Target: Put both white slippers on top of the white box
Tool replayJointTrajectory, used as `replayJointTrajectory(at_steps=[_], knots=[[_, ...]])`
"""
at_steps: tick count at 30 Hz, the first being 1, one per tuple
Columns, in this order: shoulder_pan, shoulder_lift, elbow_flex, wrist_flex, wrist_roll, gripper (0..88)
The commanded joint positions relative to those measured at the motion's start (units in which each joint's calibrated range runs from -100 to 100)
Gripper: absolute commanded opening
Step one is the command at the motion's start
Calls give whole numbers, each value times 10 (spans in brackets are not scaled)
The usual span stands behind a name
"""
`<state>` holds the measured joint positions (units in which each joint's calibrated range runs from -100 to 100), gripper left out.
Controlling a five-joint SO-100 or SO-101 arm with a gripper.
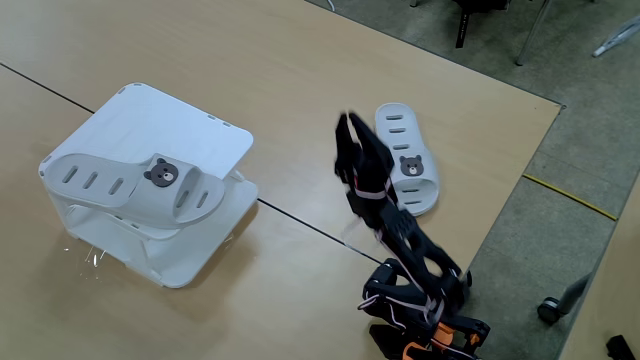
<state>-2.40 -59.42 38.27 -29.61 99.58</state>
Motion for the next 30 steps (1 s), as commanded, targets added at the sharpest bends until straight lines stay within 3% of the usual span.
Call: replayJointTrajectory(at_steps=[1,5,8,11,15,21,24,30], knots=[[13,-166,292,-7,4,7],[16,-126,460,-71,4,7],[38,27,559,-209,4,7],[66,198,590,-271,4,7],[143,399,592,-333,4,7],[285,657,608,-523,4,7],[384,699,597,-585,4,7],[534,749,585,-589,4,7]])
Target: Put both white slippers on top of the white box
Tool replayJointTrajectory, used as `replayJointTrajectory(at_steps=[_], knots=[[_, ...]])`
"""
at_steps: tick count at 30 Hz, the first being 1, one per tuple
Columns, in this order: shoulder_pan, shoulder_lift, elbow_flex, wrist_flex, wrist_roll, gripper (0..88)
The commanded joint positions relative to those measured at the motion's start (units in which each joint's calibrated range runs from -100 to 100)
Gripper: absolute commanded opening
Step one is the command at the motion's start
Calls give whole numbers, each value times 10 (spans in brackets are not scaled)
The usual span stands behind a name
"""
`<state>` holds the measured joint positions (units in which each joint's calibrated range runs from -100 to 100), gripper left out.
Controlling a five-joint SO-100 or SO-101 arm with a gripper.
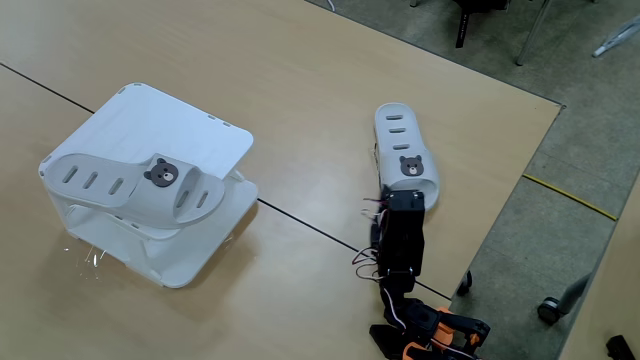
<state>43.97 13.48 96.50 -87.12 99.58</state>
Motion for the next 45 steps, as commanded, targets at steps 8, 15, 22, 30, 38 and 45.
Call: replayJointTrajectory(at_steps=[8,15,22,30,38,45], knots=[[105,56,-24,-14,4,24],[105,82,-172,-14,4,258],[103,124,-249,-11,4,258],[84,269,-526,19,4,258],[80,287,-590,54,4,251],[74,287,-584,85,4,5]])
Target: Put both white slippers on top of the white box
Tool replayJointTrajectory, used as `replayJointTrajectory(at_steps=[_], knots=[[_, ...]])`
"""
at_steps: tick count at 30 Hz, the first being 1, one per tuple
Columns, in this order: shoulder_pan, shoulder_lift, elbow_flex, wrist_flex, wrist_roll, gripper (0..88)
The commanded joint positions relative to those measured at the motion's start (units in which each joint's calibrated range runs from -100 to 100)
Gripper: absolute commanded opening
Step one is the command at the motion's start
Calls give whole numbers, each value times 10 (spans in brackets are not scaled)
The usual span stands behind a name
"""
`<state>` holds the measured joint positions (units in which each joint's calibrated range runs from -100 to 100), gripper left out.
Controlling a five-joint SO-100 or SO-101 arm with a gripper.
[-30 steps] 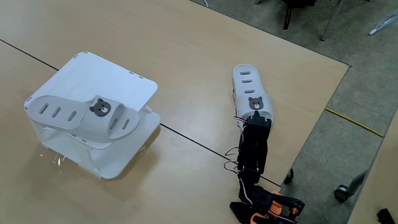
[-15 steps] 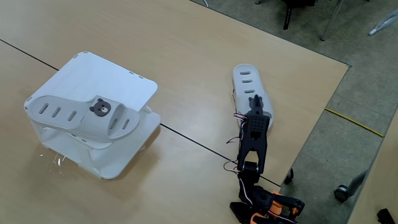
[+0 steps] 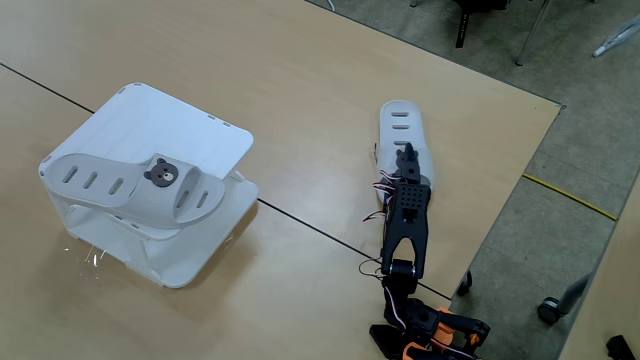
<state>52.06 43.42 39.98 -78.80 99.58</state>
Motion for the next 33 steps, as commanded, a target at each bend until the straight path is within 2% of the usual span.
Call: replayJointTrajectory(at_steps=[1,5,7,10,13,15,17,22,28,33], knots=[[-12,-12,-19,2,4,7],[-19,-27,-48,3,4,7],[-22,-75,-102,68,4,7],[-12,-191,-227,283,4,7],[-1,-303,-401,572,4,7],[-3,-340,-495,694,4,7],[-7,-360,-567,766,4,7],[-32,-391,-676,846,4,7],[-41,-397,-676,852,4,7],[-165,-399,-712,852,4,7]])
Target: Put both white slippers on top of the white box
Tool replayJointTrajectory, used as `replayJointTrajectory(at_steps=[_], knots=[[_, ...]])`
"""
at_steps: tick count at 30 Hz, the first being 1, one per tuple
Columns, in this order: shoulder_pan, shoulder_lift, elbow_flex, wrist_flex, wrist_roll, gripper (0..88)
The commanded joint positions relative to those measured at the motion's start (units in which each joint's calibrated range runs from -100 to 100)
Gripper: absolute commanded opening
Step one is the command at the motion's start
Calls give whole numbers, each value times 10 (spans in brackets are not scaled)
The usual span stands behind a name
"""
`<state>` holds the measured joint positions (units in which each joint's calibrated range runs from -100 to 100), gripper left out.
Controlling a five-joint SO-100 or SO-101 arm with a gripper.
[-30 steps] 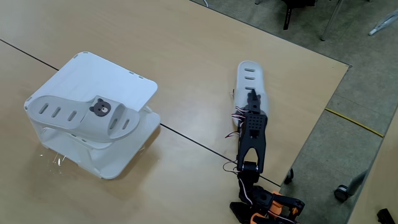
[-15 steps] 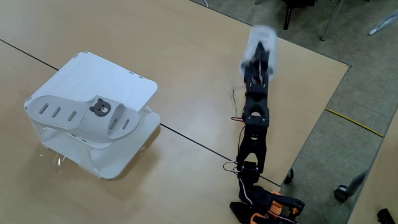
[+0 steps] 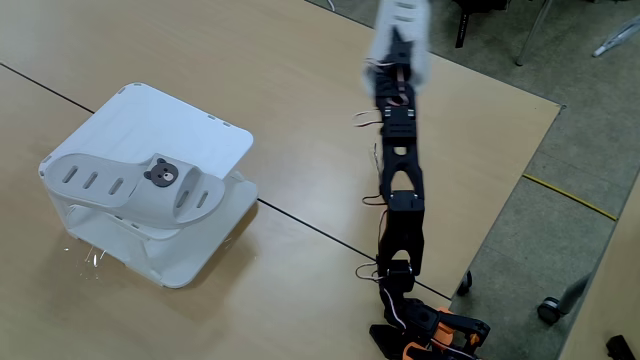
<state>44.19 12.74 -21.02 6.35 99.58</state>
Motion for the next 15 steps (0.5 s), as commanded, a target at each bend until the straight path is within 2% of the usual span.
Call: replayJointTrajectory(at_steps=[1,7,15], knots=[[-116,-93,-109,0,4,7],[-287,-93,-119,0,4,7],[-462,-91,-115,1,4,7]])
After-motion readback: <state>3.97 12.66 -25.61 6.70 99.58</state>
